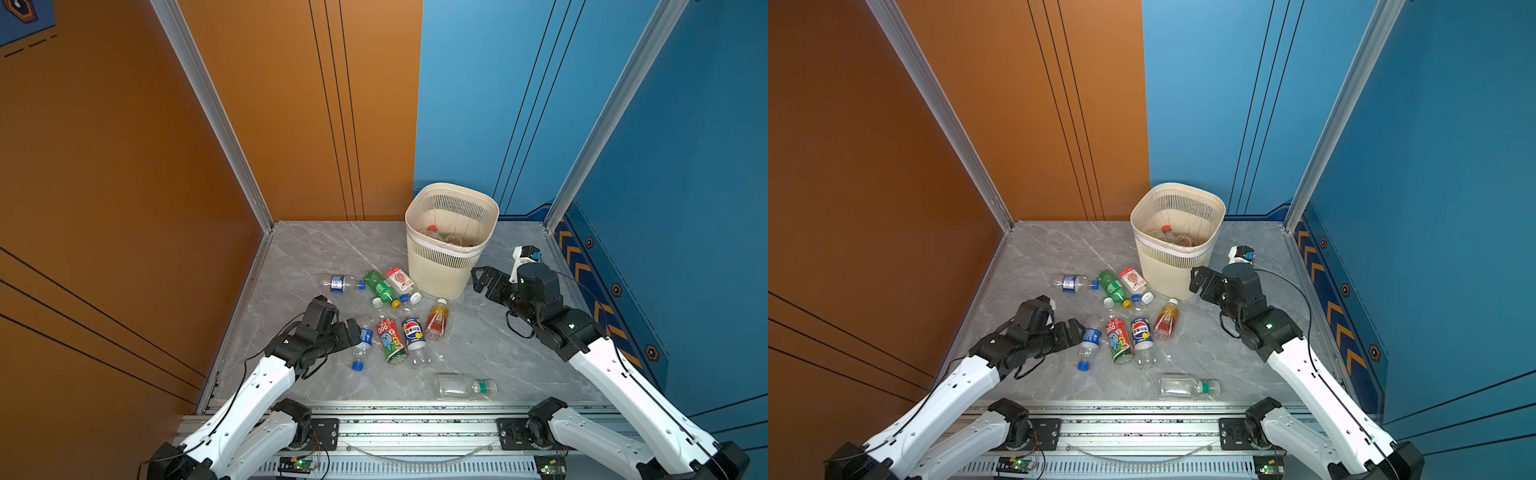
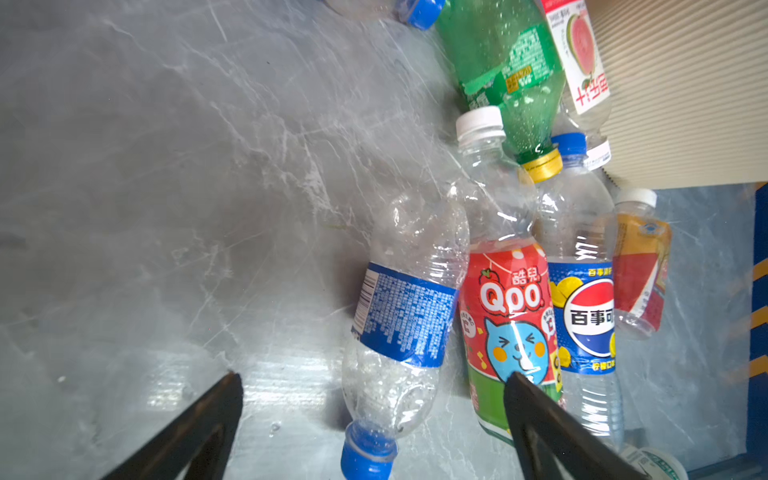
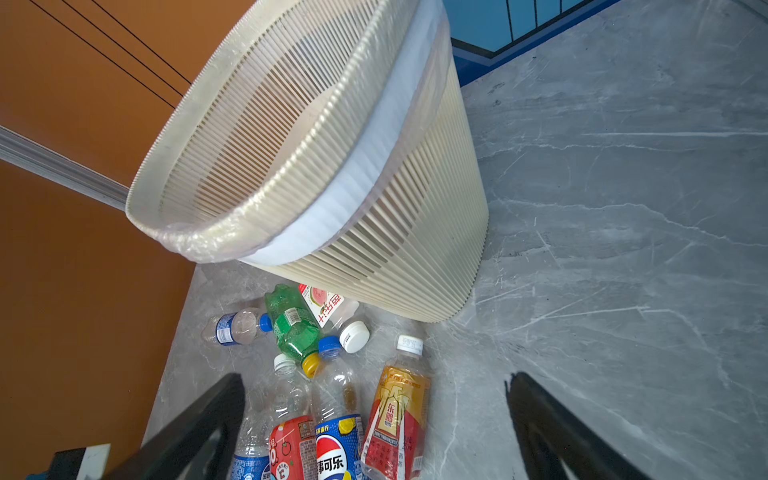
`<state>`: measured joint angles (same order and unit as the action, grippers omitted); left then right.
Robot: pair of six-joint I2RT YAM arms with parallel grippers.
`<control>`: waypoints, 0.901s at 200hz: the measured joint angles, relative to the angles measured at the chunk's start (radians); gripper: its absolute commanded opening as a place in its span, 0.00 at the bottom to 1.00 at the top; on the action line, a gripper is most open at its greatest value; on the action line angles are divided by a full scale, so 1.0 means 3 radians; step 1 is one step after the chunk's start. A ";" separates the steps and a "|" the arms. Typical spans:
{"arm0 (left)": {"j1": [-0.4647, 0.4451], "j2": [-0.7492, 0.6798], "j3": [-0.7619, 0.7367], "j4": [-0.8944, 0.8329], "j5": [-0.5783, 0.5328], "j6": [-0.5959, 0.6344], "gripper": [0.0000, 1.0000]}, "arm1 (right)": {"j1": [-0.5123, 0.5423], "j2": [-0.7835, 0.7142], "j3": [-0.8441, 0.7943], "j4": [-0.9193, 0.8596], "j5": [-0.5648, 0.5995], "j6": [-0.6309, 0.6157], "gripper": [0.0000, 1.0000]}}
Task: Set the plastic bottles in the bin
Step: 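Withdraw the right arm while the left gripper lowers toward the blue-label water bottle, then close the left gripper around the clear blue-label water bottle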
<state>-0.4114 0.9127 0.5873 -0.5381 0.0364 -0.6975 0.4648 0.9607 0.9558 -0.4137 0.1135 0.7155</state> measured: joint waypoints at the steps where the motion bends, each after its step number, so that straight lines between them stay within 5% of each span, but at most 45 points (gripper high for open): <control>1: -0.0006 0.0006 0.0000 0.0001 -0.0001 0.0000 0.98 | 0.0000 0.0000 0.0000 0.0000 0.0001 0.0000 1.00; 109: -0.0282 0.1010 0.0164 0.0291 -0.0200 0.0156 0.93 | -0.0095 -0.0001 -0.0005 0.0019 0.0050 0.0050 1.00; 144: -0.0292 0.1256 0.0253 0.0393 -0.0200 0.0183 0.87 | -0.0145 -0.0001 -0.0006 0.0020 0.0050 0.0061 1.00; 180: -0.0301 0.1451 0.0276 0.0439 -0.0198 0.0193 0.70 | -0.0182 -0.0001 -0.0019 0.0020 0.0047 0.0064 1.00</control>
<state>-0.5018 1.3479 0.6701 -0.4065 -0.0231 -0.6395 0.4103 0.9604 0.9501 -0.4076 0.1276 0.7345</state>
